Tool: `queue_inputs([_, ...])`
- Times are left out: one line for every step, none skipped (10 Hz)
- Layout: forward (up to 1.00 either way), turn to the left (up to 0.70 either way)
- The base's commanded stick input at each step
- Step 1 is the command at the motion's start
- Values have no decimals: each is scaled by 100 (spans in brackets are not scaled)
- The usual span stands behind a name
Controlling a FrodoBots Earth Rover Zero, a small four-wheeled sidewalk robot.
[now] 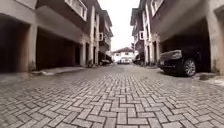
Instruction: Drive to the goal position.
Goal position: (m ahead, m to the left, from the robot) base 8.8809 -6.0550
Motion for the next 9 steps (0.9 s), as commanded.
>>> queue_inputs([70, 0])
queue_inputs([70, 0])
queue_inputs([70, 0])
queue_inputs([70, 0])
queue_inputs([70, 0])
queue_inputs([70, 0])
queue_inputs([70, 0])
queue_inputs([70, 0])
queue_inputs([70, 0])
